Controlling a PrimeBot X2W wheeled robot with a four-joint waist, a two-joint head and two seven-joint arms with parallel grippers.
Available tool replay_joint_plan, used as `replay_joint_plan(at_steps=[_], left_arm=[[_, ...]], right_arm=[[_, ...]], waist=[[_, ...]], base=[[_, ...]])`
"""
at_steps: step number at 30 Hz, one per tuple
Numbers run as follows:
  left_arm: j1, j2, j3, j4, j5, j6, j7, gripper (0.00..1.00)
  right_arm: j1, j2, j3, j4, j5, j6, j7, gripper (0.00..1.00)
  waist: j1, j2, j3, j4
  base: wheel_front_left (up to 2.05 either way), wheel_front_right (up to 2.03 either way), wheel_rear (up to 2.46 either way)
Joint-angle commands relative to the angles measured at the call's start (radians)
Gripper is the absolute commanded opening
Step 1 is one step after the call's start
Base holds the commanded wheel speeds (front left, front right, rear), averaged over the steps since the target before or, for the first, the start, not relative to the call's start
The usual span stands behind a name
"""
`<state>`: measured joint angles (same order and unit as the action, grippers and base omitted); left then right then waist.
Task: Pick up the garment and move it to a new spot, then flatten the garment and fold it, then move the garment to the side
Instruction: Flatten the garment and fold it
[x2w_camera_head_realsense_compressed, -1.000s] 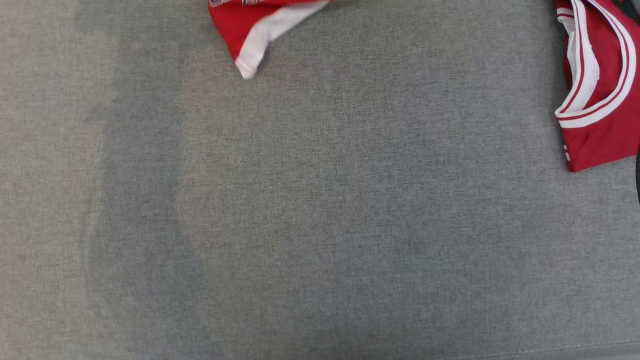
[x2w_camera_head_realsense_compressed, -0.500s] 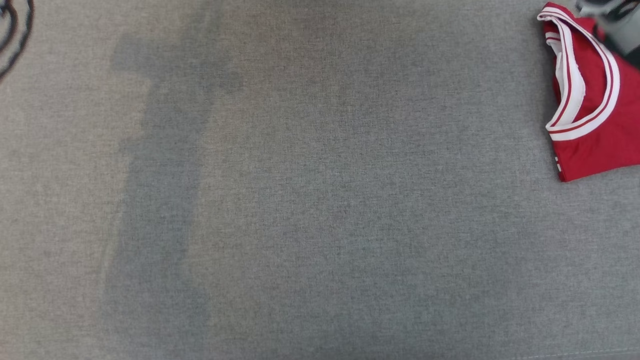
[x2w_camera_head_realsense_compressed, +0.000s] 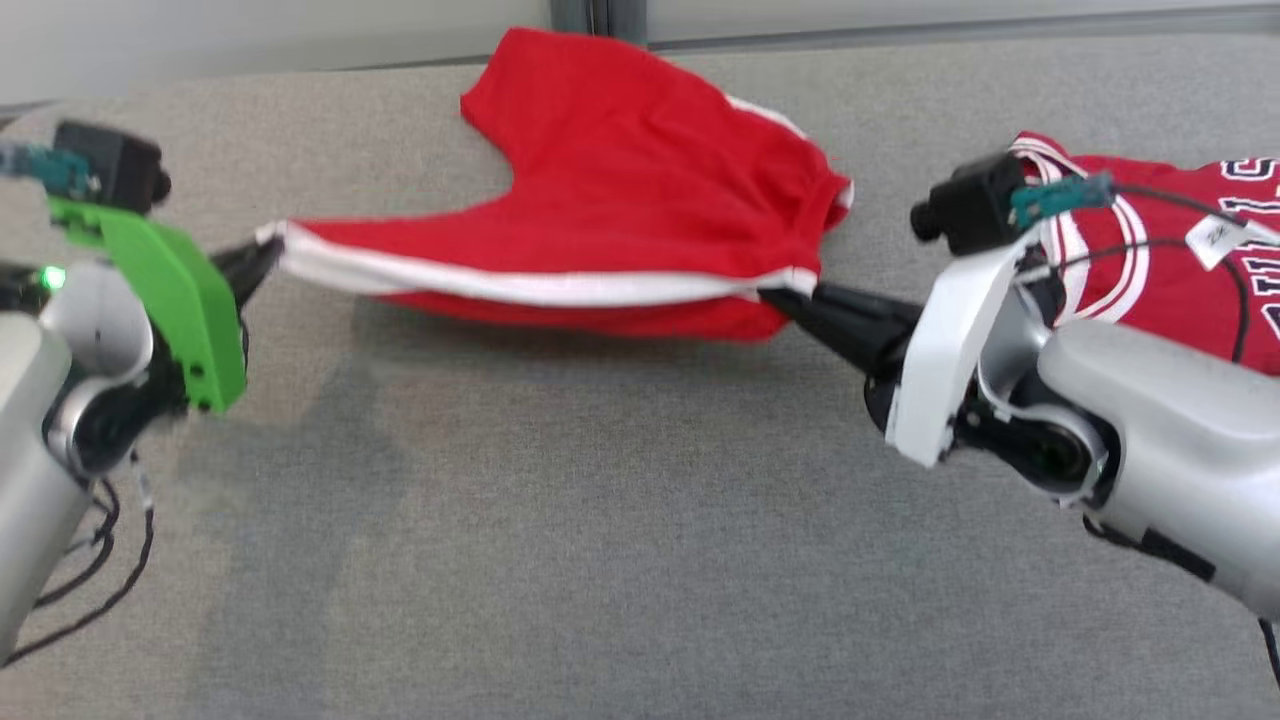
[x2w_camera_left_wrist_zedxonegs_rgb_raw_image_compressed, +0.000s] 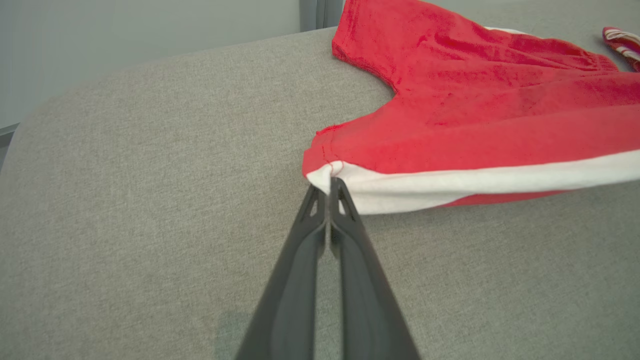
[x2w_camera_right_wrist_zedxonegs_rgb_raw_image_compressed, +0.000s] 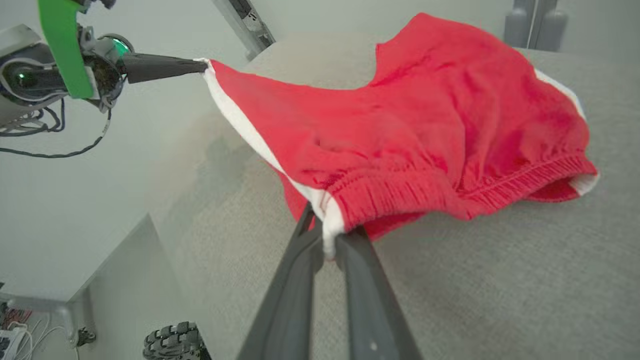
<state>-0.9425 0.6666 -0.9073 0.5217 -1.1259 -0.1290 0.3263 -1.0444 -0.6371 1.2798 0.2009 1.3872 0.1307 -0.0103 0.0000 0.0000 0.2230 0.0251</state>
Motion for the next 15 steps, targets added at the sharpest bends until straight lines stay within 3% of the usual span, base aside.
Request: replay_joint_plan(at_steps=[1,15], left_arm=[[0.051,0.036,-0.009,-0.026,-0.012,0.004,0.015,0.0],[0.411,0.353,-0.061,-0.55,-0.217,0.17,0.227,0.0]], right_arm=[[0.052,-0.011,0.002,-0.024,-0.011,0.0,0.026,0.0],[0.38,-0.144,0.002,-0.242,-0.042,0.0,0.23,0.0]], waist=[[0.0,0.0,-0.088,-0.013],[0.0,0.0,-0.171,-0.034]], base=[[0.0,0.0,0.0],[0.0,0.0,0.0]])
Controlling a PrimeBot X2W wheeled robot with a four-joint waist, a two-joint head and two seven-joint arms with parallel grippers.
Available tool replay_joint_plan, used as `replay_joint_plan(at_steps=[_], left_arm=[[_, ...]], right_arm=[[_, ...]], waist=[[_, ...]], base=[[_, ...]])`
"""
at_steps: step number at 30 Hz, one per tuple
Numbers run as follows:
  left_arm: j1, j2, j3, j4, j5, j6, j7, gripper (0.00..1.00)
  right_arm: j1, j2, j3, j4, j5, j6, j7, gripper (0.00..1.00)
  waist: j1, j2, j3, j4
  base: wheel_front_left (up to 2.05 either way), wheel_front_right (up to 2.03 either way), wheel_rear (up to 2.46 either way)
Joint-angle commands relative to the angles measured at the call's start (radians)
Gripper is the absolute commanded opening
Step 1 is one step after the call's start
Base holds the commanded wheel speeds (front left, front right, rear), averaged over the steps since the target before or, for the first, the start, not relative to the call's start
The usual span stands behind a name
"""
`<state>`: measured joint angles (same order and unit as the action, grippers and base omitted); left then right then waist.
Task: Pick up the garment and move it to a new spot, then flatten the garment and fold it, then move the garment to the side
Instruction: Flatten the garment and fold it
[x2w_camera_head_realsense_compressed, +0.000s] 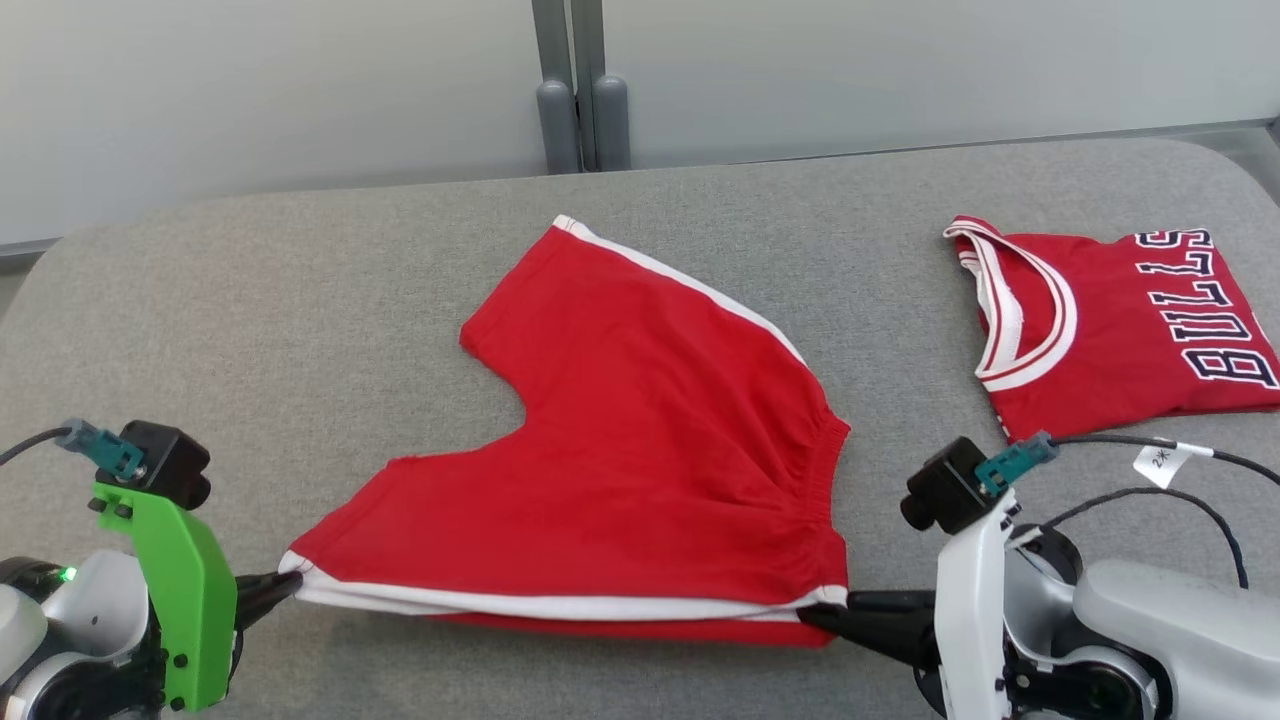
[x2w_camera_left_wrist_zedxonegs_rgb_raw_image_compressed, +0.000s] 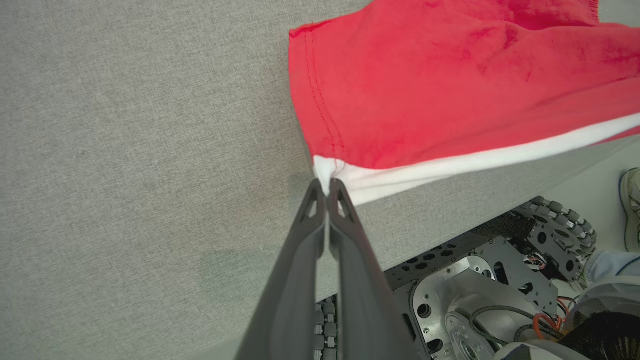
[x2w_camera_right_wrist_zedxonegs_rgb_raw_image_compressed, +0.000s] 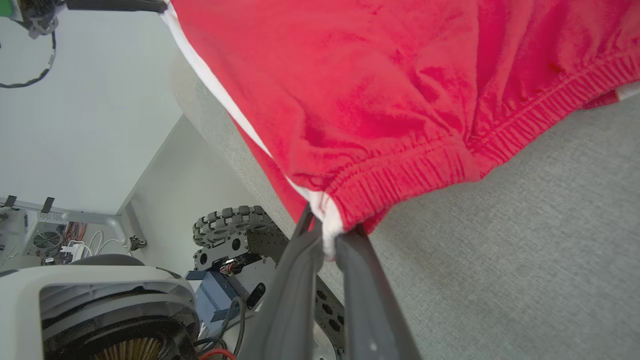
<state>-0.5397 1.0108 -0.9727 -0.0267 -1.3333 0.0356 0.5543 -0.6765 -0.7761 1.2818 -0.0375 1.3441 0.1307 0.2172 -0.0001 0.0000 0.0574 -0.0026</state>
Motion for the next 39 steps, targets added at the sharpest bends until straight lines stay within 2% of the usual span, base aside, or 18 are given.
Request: replay_joint_plan(at_steps=[1,4,9,20,32,39], left_arm=[[0.02,0.031,0.011,-0.036,-0.02,0.019,0.0,0.0],[0.037,0.074,0.03,-0.101,-0.046,0.05,-0.007,0.0],[-0.019,0.084,0.056,-0.138,-0.057,0.056,0.02,0.0],[-0.294,-0.01,0.118,-0.02,0.013,0.023,0.137,0.0],[-0.512,-0.103,0.137,0.174,0.095,-0.006,0.178,0.0],[-0.593,-0.151,0.131,0.287,0.146,-0.032,0.163,0.0]], right_arm=[[0.024,-0.012,0.0,-0.02,0.009,0.0,0.009,0.0],[0.027,-0.019,0.0,-0.054,0.007,0.0,0.02,0.0],[-0.001,-0.002,-0.032,-0.067,0.028,0.0,-0.01,0.0],[-0.066,0.058,-0.147,-0.004,0.075,0.0,-0.122,0.0],[-0.087,0.17,-0.212,0.003,0.105,0.0,-0.304,0.0],[-0.104,0.222,-0.207,0.024,0.121,0.0,-0.349,0.0]], waist=[[0.0001,0.0,-0.004,-0.01],[0.0001,0.0,0.007,-0.024],[0.0001,0.0,0.04,-0.047],[0.0001,0.0,0.217,-0.145],[0.0001,0.0,0.365,-0.272],[0.0001,0.0,0.413,-0.332]], base=[[0.0,0.0,0.0],[0.0,0.0,0.0],[0.0,0.0,0.0],[0.0,0.0,0.0],[0.0,0.0,0.0],[0.0,0.0,0.0]])
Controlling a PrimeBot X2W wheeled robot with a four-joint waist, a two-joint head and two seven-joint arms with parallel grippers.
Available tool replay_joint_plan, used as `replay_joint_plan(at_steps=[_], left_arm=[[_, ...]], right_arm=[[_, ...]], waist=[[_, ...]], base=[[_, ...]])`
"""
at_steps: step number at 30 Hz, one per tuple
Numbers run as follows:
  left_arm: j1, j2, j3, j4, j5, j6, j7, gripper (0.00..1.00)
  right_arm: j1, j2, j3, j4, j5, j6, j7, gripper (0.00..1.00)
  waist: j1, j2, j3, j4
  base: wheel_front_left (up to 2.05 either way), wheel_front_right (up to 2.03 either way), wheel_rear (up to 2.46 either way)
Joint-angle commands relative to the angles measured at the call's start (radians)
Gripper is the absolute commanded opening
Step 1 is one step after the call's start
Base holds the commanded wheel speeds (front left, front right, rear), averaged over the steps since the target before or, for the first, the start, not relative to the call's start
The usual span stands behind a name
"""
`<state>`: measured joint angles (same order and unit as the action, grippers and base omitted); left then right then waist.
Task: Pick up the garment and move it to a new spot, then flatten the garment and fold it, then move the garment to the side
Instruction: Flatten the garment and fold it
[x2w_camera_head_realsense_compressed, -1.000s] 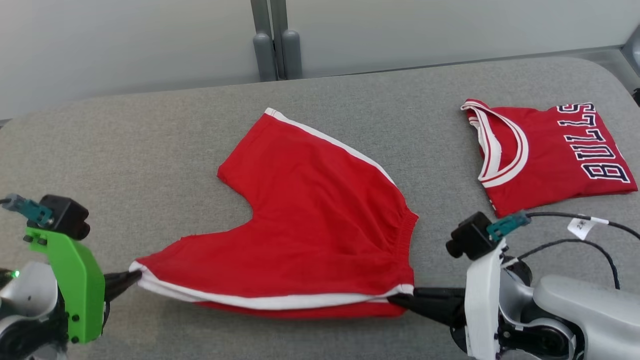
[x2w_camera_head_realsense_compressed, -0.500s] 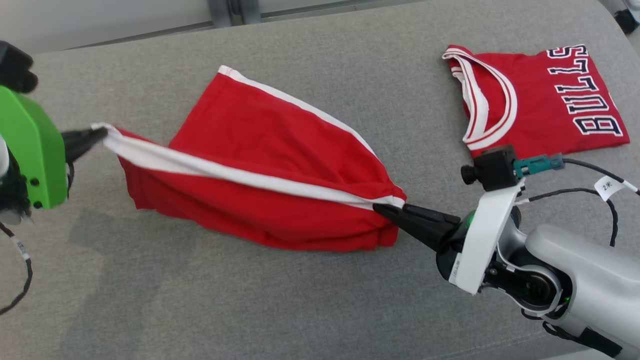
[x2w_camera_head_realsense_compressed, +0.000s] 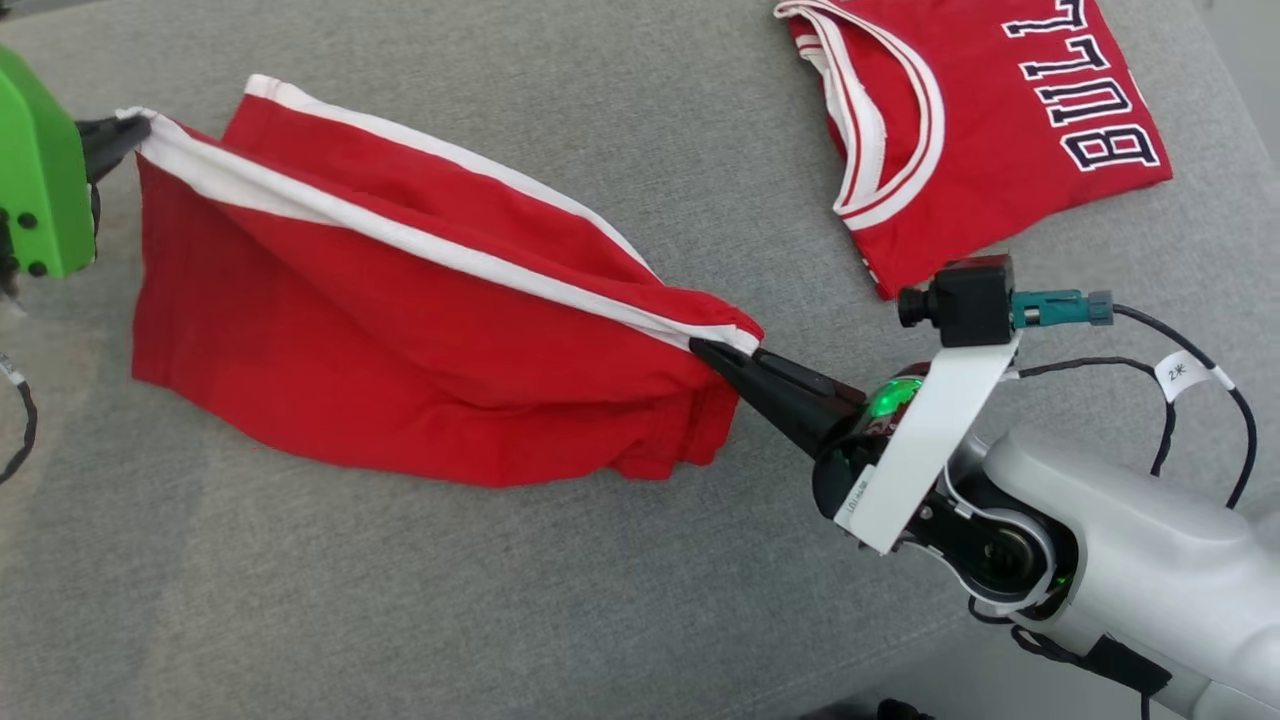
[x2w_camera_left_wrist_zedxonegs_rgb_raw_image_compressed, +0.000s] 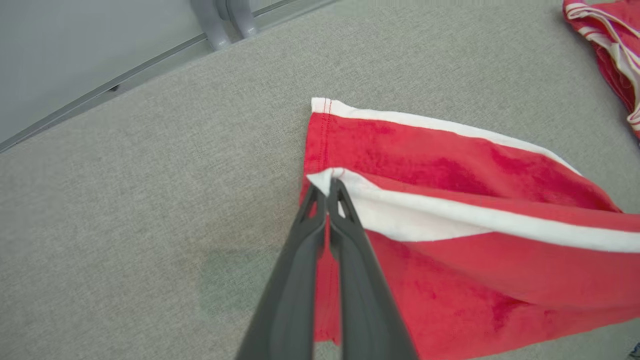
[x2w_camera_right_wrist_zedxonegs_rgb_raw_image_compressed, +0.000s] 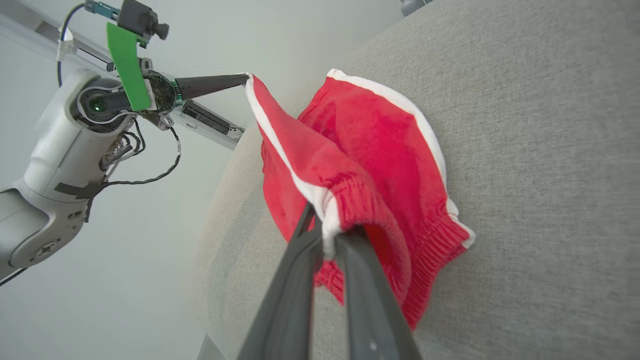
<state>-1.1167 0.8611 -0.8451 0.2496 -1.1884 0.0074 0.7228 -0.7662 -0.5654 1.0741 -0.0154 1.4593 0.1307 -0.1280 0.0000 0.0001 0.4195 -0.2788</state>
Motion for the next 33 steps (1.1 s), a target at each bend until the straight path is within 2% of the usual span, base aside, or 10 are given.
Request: replay_joint_plan(at_steps=[1,14,15,16,17,18,19,26,33], left_arm=[[-0.02,-0.006,0.003,0.027,0.006,-0.006,-0.01,0.0],[-0.103,-0.09,-0.004,0.245,0.053,-0.045,-0.069,0.0],[-0.106,-0.095,-0.002,0.26,0.054,-0.048,-0.077,0.0],[-0.108,-0.103,0.0,0.276,0.055,-0.049,-0.087,0.13],[-0.108,-0.11,0.0,0.29,0.055,-0.053,-0.093,0.4],[-0.103,-0.117,-0.003,0.306,0.05,-0.061,-0.095,0.82],[-0.098,-0.121,-0.004,0.318,0.045,-0.064,-0.095,1.0],[-0.075,-0.146,-0.003,0.374,0.017,-0.103,-0.105,1.0],[-0.035,-0.111,-0.033,0.383,0.001,-0.123,-0.052,1.0]], right_arm=[[-0.016,0.019,0.006,0.006,0.012,0.0,-0.002,0.0],[-0.09,0.111,0.045,0.091,0.038,0.0,-0.007,0.0],[-0.096,0.117,0.049,0.098,0.037,0.0,-0.008,0.16],[-0.102,0.123,0.054,0.105,0.034,0.0,-0.008,0.36],[-0.106,0.127,0.06,0.111,0.031,0.0,-0.007,0.46],[-0.109,0.13,0.065,0.118,0.029,0.0,-0.008,0.98],[-0.111,0.131,0.069,0.122,0.032,0.0,-0.009,1.0],[-0.106,0.095,0.088,0.141,0.049,0.0,-0.014,1.0],[-0.056,0.025,0.074,0.117,0.056,0.0,-0.064,1.0]], waist=[[0.0,-0.0001,0.054,-0.063],[0.0,-0.0001,0.099,-0.111],[0.0,-0.0001,0.099,-0.112],[0.0,-0.0001,0.099,-0.112],[0.0,-0.0001,0.097,-0.111],[0.0,-0.0001,0.092,-0.108],[0.0,-0.0001,0.087,-0.106],[0.0,-0.0001,0.032,-0.09],[0.0,-0.0001,-0.013,-0.095]], base=[[0.0,0.0,0.0],[0.0,0.0,0.0],[0.0,0.0,0.0],[0.0,0.0,0.0],[0.0,0.0,0.0],[0.0,0.0,0.0],[0.0,0.0,0.0],[0.0,0.0,0.0],[0.0,0.0,0.0]])
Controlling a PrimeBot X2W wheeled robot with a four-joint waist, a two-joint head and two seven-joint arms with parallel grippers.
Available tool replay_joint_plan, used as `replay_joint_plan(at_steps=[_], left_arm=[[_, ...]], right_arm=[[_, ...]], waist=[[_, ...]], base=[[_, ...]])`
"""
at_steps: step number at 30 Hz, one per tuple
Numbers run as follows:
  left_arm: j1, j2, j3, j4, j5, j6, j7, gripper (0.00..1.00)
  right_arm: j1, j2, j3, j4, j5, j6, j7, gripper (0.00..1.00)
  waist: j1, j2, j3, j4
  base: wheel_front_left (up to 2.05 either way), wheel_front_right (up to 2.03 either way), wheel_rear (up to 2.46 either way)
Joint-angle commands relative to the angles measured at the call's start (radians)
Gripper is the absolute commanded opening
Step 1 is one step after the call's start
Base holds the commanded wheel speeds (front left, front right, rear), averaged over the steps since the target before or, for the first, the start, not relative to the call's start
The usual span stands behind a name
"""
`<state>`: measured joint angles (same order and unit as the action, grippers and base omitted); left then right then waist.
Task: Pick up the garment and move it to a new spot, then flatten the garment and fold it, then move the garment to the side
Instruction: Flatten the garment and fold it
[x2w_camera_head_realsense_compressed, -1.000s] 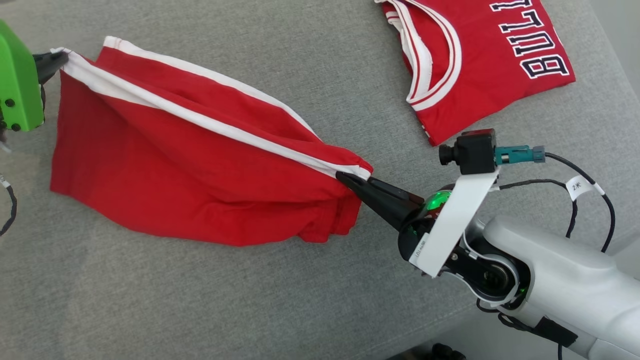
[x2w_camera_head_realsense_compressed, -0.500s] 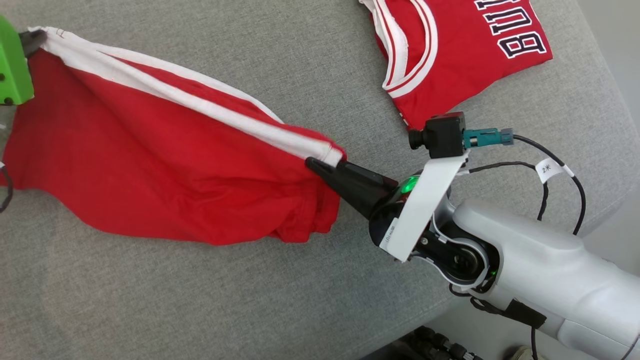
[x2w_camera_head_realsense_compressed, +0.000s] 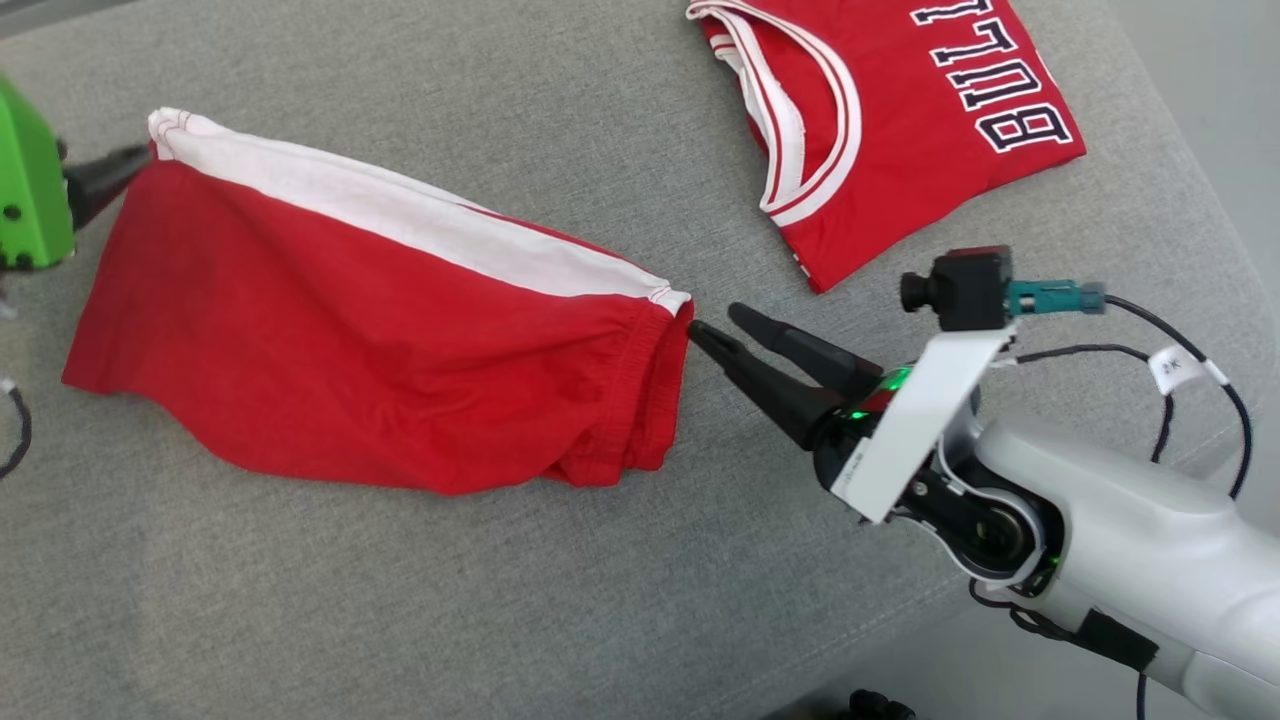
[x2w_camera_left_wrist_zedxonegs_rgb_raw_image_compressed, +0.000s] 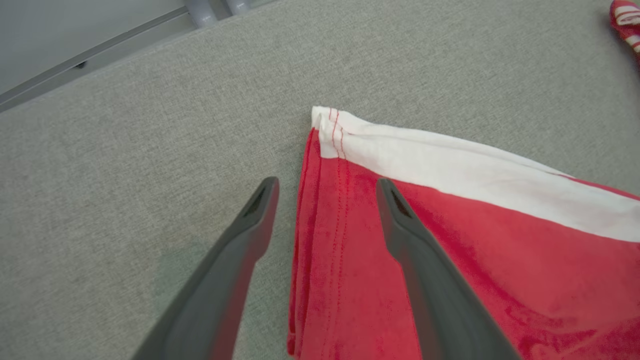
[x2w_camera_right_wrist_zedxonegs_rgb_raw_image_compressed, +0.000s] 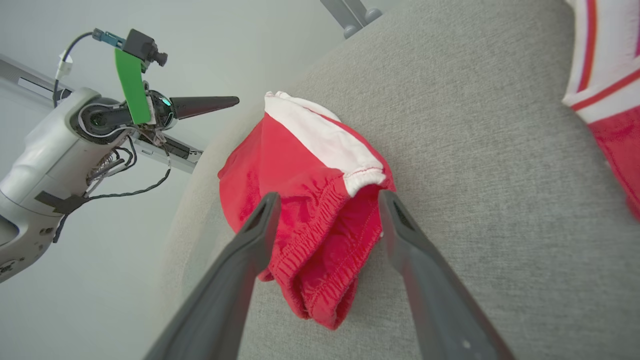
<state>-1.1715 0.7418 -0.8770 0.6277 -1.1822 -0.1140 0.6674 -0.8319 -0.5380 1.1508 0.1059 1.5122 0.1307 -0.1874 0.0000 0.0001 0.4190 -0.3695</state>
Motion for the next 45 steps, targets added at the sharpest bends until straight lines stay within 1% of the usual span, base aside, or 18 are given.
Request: replay_joint_plan(at_steps=[1,6,10,16,17,18,19,23,27,33,38,45], left_arm=[[0.028,0.02,-0.007,0.003,-0.01,-0.004,0.019,1.0],[0.061,0.06,-0.021,-0.012,-0.02,-0.007,0.057,1.0],[0.079,0.102,-0.064,-0.027,0.025,-0.011,0.082,1.0],[0.103,0.113,-0.076,-0.053,-0.028,-0.016,0.128,1.0],[0.107,0.111,-0.078,-0.055,-0.034,-0.016,0.134,0.79],[0.112,0.11,-0.081,-0.058,-0.038,-0.017,0.14,0.15],[0.116,0.106,-0.082,-0.058,-0.041,-0.017,0.143,0.0],[0.125,0.092,-0.07,-0.055,-0.065,-0.016,0.135,0.0],[0.143,0.072,-0.059,-0.047,-0.097,-0.01,0.123,0.0],[0.19,0.063,-0.059,-0.061,-0.148,0.003,0.161,0.0],[0.258,0.072,-0.065,-0.107,-0.198,0.029,0.201,0.0],[0.349,0.088,-0.051,-0.156,-0.249,0.077,0.179,0.0]], right_arm=[[0.019,-0.013,-0.01,-0.011,0.006,0.0,-0.017,1.0],[0.061,-0.056,-0.054,-0.048,0.004,0.0,-0.056,1.0],[0.096,-0.076,-0.1,-0.072,-0.001,0.0,-0.07,1.0],[0.147,-0.074,-0.144,-0.088,-0.016,0.0,-0.077,1.0],[0.153,-0.074,-0.148,-0.088,-0.017,0.0,-0.078,1.0],[0.161,-0.075,-0.153,-0.085,-0.019,0.0,-0.078,1.0],[0.17,-0.078,-0.157,-0.081,-0.02,0.0,-0.078,1.0],[0.193,-0.083,-0.174,-0.079,-0.019,0.0,-0.077,1.0],[0.208,-0.092,-0.18,-0.07,-0.021,0.0,-0.078,1.0],[0.23,-0.098,-0.161,-0.043,-0.006,0.0,-0.064,1.0],[0.254,-0.099,-0.149,-0.022,0.007,0.0,-0.062,1.0],[0.284,-0.116,-0.157,-0.018,0.022,0.0,-0.067,1.0]], waist=[[0.0,-0.0001,-0.013,-0.01],[0.0,-0.0001,0.002,-0.038],[0.0,-0.0001,0.02,-0.067],[0.0,-0.0001,0.025,-0.082],[0.0,-0.0001,0.022,-0.08],[0.0,-0.0001,0.016,-0.075],[0.0,-0.0001,0.01,-0.069],[0.0,-0.0001,-0.023,-0.026],[0.0,-0.0001,-0.076,0.033],[0.0,-0.0001,-0.154,0.117],[0.0,-0.0001,-0.207,0.167],[0.0,-0.0001,-0.244,0.207]], base=[[0.0,0.0,0.0],[0.0,0.0,0.0],[0.0,0.0,0.0],[0.0,0.0,0.0],[0.0,0.0,0.0],[0.0,0.0,0.0],[0.0,0.0,0.0],[0.0,0.0,0.0],[0.0,0.0,0.0],[0.0,0.0,0.0],[0.0,0.0,0.0],[0.0,0.0,0.0]])
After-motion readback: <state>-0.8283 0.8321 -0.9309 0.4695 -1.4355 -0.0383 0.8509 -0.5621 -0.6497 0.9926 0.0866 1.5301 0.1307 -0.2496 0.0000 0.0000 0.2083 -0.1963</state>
